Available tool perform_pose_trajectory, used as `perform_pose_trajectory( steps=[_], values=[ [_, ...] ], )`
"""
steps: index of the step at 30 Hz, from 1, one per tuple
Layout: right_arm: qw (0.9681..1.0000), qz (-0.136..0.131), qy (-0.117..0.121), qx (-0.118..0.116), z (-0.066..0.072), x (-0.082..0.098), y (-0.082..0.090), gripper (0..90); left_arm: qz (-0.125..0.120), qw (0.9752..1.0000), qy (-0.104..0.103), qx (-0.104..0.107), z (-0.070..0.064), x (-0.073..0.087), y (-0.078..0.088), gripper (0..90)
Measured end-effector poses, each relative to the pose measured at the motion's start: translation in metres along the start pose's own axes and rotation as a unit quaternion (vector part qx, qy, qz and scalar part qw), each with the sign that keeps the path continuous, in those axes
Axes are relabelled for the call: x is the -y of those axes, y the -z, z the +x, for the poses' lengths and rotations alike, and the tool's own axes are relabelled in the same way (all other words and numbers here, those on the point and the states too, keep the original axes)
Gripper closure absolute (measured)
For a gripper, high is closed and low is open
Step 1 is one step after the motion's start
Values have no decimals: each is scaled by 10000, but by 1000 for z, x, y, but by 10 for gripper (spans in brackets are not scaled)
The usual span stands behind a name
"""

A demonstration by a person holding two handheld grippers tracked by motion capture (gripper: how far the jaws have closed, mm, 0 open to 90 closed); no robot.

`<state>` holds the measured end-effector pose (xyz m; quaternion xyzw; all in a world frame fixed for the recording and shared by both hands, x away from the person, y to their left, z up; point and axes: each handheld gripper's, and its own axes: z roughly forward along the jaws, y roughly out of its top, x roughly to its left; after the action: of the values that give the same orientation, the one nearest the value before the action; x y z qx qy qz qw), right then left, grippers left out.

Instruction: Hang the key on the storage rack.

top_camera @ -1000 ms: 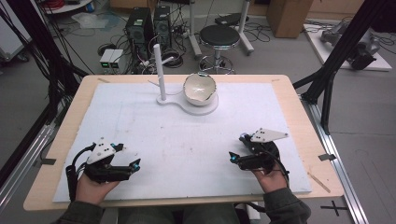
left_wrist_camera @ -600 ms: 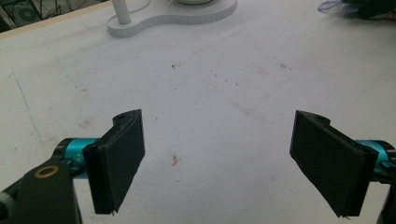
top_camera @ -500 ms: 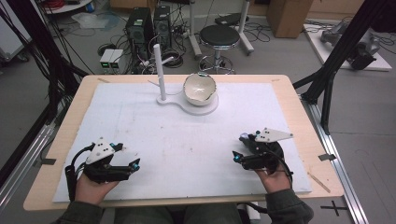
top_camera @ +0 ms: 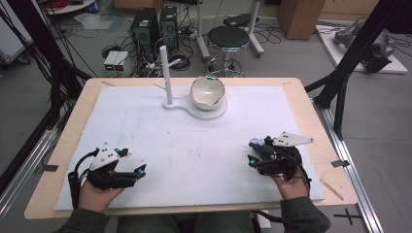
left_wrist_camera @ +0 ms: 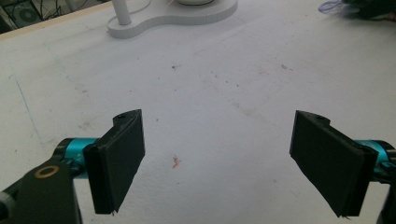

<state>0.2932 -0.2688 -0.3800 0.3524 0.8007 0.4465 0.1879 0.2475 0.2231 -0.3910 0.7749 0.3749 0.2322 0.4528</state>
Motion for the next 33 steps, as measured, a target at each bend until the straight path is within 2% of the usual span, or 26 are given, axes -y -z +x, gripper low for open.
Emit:
perform_pose_trajectory(
  steps=[6, 18, 33],
  values=[
    [9999, -7, -80, 115, -6, 0, 8, 114, -9, 10000, -9, 33, 0, -1, -2, 184],
    [9982, 39, -293, 520, -26, 4, 24, 116, -2, 10000, -17, 15, 2, -1, -2, 184],
    [9964, 160, -424, 711, -39, 14, 26, 135, -9, 10000, 4, 10, 3, 0, -2, 184]
  ],
)
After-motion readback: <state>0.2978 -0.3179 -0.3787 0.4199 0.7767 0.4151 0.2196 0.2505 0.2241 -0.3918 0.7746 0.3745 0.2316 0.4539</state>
